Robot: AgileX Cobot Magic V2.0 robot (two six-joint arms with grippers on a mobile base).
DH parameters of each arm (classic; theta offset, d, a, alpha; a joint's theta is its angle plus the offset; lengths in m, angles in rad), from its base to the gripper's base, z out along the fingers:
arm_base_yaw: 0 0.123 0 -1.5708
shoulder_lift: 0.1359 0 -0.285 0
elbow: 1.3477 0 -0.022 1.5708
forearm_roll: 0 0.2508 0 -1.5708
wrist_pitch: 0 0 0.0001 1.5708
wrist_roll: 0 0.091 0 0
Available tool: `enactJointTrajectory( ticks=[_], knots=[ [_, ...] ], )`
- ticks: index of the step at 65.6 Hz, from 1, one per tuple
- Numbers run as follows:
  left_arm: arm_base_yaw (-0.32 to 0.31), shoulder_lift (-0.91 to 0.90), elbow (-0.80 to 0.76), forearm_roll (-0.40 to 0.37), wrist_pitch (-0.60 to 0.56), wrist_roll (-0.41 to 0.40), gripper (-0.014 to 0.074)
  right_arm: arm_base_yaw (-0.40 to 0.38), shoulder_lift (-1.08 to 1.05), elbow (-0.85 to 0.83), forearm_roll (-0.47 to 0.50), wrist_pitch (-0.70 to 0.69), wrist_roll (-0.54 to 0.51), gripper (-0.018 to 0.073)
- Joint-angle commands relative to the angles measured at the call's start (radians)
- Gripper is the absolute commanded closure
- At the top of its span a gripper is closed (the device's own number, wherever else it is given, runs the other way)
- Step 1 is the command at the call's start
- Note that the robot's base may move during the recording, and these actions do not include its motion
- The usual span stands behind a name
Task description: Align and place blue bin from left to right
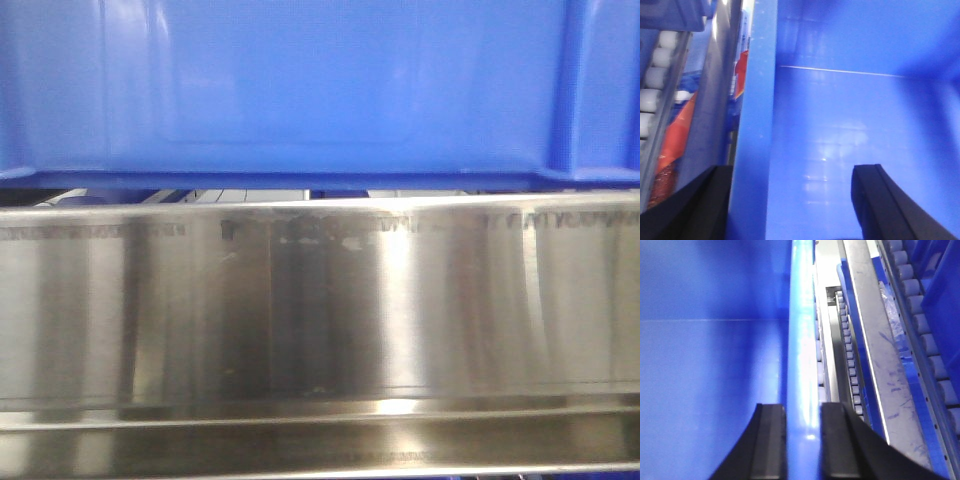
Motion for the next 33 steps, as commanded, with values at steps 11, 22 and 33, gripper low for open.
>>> enactJointTrajectory(
  ticks=[11,22,33],
  knots=[
    [-0.018,-0.015,-0.026,-0.018,-0.065,-0.002,0.0223,0.011,-0.012,-0.021,0.004,-0.068,-0.001,0.0126],
    [-0.018,-0.015,-0.055,0.024,-0.039,-0.002,0.0223,0.011,-0.015,-0.057,0.004,-0.038,-0.001,0.0126],
    [-0.018,-0.015,-0.078,0.061,0.004,0.001,0.0223,0.011,-0.015,-0.114,-0.001,-0.015,-0.012,0.0126]
  ],
)
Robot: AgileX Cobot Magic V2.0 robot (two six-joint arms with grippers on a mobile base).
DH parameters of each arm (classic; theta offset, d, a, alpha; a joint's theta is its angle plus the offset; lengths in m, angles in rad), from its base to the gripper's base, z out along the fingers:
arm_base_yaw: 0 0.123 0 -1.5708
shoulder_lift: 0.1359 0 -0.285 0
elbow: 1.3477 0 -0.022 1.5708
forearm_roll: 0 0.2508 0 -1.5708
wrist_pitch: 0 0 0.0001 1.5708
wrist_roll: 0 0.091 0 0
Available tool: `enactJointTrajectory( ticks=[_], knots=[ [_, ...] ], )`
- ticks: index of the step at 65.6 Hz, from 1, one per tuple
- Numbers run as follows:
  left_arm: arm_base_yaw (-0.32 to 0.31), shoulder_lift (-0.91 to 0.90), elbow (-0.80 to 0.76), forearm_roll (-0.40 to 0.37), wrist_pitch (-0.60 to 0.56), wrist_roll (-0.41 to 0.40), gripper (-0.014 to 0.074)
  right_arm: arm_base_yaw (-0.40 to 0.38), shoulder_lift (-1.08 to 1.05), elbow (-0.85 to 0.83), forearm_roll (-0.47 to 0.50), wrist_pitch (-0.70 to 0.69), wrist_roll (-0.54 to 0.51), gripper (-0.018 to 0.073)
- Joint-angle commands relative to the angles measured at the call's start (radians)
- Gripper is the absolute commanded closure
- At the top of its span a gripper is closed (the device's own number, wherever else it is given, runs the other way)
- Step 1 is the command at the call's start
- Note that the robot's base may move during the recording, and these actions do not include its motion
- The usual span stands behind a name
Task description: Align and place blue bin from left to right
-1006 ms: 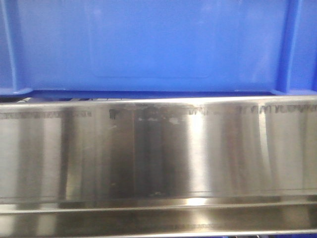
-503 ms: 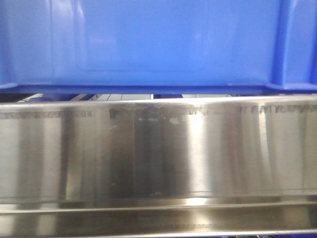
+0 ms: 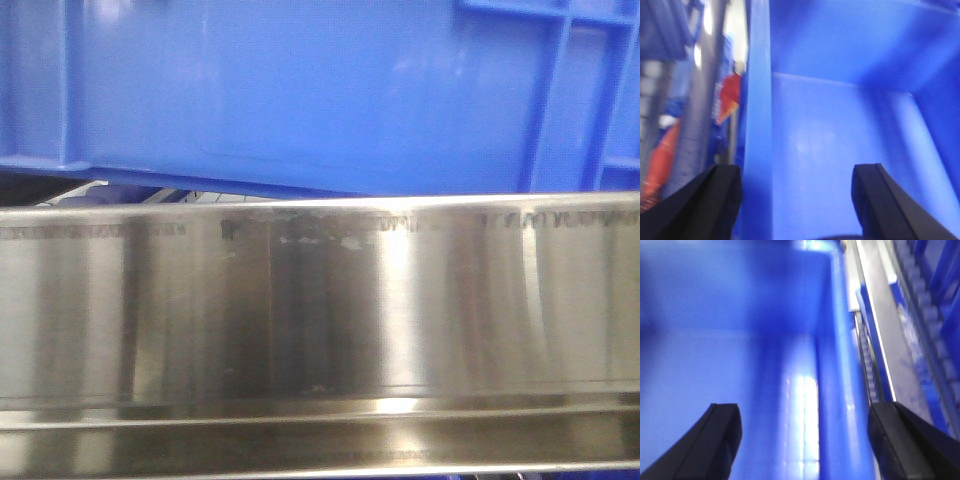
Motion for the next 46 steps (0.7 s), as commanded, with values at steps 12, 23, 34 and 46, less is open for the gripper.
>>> enactJointTrajectory(
  ticks=[12,23,34,46],
  knots=[
    [-0.007,-0.014,-0.014,0.041,0.016,0.001,0.0223,-0.001,-0.017,-0.041,-0.013,0.014,-0.027,0.0126],
    [-0.007,-0.041,-0.016,0.028,0.016,0.001,0.0253,-0.001,-0.030,-0.041,-0.013,0.031,-0.027,0.0157],
    [-0.007,-0.090,-0.016,0.030,0.010,0.001,0.0514,-0.001,-0.056,-0.042,-0.013,0.054,-0.030,0.0435],
    [-0.007,-0.105,-0.016,0.078,-0.017,0.002,0.0707,-0.001,-0.069,-0.042,-0.013,0.054,-0.030,0.0636]
  ],
)
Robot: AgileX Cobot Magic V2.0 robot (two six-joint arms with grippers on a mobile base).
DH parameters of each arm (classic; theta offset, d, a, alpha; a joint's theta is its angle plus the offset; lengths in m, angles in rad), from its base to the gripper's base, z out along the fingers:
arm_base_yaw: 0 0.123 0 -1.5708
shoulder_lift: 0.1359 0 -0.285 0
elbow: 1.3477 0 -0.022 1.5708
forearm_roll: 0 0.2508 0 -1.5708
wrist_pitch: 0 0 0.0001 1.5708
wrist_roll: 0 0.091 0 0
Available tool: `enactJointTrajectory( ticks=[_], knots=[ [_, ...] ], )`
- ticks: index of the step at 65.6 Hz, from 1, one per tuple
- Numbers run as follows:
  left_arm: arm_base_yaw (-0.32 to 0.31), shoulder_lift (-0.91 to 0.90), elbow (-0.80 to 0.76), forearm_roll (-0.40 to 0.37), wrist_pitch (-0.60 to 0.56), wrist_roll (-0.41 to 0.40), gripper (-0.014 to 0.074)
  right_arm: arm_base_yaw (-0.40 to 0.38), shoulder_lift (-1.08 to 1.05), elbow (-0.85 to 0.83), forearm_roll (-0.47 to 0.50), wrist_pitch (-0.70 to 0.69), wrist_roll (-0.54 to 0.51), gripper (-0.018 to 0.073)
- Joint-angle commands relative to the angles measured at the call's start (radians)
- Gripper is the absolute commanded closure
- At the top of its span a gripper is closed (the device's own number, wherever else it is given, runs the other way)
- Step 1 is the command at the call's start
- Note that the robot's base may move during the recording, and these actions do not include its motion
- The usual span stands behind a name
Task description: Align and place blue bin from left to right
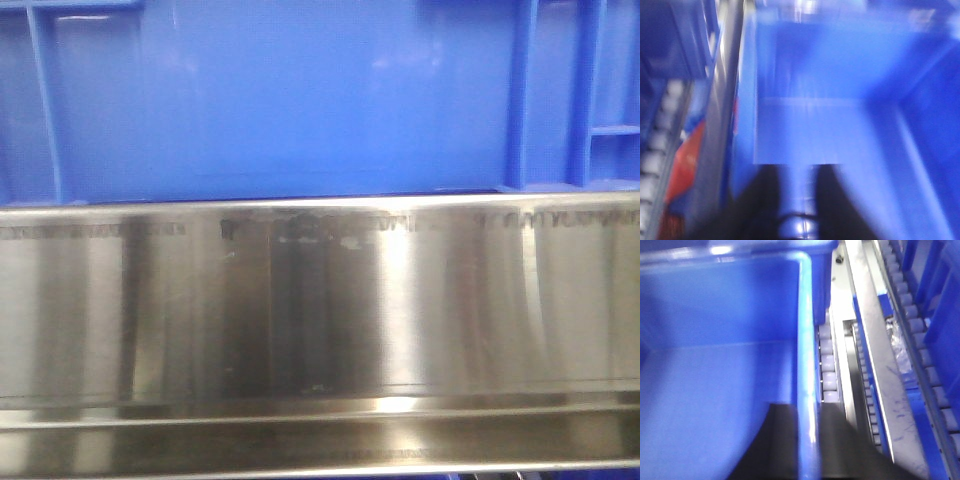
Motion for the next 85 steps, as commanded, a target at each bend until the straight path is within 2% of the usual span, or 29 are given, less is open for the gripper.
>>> enactJointTrajectory(
  ticks=[1,15,20,25,34,48,57,63,72,85],
  knots=[
    [-0.007,-0.016,-0.006,0.023,-0.035,0.000,0.0707,-0.001,-0.019,-0.009,-0.013,-0.002,-0.009,0.0631],
    [-0.007,-0.079,-0.006,-0.040,-0.039,0.000,0.0707,0.002,-0.089,-0.009,-0.013,-0.002,-0.011,0.0629],
    [-0.007,-0.114,-0.002,-0.052,-0.039,0.000,0.0707,0.010,-0.125,-0.007,-0.013,-0.005,-0.070,0.0629],
    [-0.007,-0.146,0.036,-0.052,-0.087,0.000,0.0707,0.024,-0.159,0.020,-0.013,-0.037,-0.137,0.0629],
    [-0.007,-0.238,0.180,-0.075,-0.293,0.000,0.0707,0.047,-0.241,0.137,-0.017,-0.179,-0.140,0.0629],
    [-0.007,-0.413,0.495,-0.075,-0.652,0.000,0.0707,0.050,-0.426,0.403,-0.026,-0.493,-0.140,0.0629],
    [-0.007,-0.531,0.676,-0.036,-0.864,0.000,0.0707,0.050,-0.537,0.555,-0.031,-0.637,-0.148,0.0629],
    [-0.007,-0.606,0.789,0.015,-0.952,0.000,0.0707,0.050,-0.616,0.667,-0.077,-0.726,-0.148,0.0629],
    [-0.007,-0.706,0.903,0.074,-1.014,0.000,0.0707,0.050,-0.726,0.786,-0.151,-0.843,-0.148,0.0629],
    [-0.007,-0.822,0.968,0.151,-1.012,0.000,0.0707,0.050,-0.831,0.837,-0.153,-0.853,-0.148,0.0629]
  ],
)
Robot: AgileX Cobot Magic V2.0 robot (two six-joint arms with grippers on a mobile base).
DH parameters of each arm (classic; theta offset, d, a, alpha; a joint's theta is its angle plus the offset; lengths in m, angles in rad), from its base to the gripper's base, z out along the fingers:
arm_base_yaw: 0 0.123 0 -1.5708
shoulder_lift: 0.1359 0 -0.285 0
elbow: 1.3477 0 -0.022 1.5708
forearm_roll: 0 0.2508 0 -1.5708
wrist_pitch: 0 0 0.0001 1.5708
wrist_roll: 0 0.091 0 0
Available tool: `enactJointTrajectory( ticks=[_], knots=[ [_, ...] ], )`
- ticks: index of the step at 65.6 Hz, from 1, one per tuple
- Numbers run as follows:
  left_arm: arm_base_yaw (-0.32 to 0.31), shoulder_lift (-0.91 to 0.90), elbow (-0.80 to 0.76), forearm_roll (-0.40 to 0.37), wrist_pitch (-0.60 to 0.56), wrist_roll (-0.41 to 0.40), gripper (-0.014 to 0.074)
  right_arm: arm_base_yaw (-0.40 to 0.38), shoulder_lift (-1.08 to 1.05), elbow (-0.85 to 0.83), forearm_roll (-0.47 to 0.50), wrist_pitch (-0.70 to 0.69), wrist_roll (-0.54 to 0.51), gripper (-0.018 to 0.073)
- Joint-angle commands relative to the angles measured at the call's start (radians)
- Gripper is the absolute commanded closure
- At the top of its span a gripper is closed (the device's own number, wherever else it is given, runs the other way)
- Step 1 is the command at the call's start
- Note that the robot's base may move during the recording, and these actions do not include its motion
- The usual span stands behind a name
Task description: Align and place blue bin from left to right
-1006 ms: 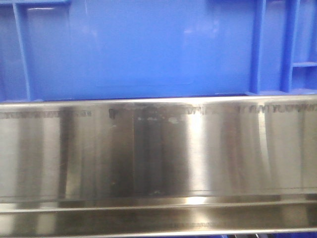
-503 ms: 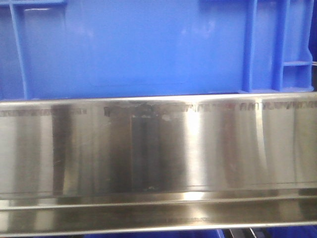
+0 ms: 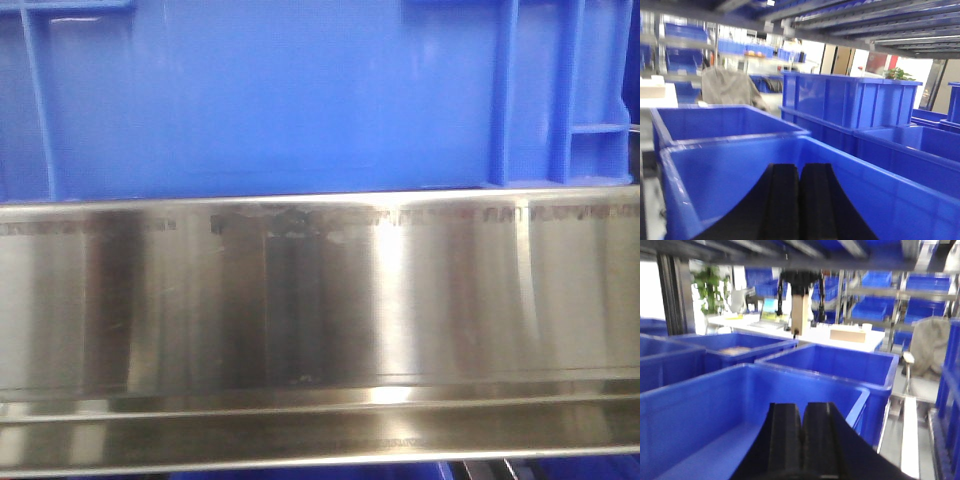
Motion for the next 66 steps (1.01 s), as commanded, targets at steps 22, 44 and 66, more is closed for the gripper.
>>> enactJointTrajectory(
  ticks=[22,44,66],
  knots=[
    [-0.007,-0.057,0.010,0.036,-0.036,0.000,0.0707,0.000,-0.051,0.006,-0.016,-0.056,-0.010,0.0629],
    [-0.007,-0.057,0.010,0.036,-0.036,0.000,0.0707,0.000,-0.051,0.006,-0.016,-0.056,-0.010,0.0629],
    [-0.007,-0.057,0.010,0.036,-0.036,0.000,0.0707,0.000,-0.051,0.006,-0.016,-0.056,-0.010,0.0629]
  ],
)
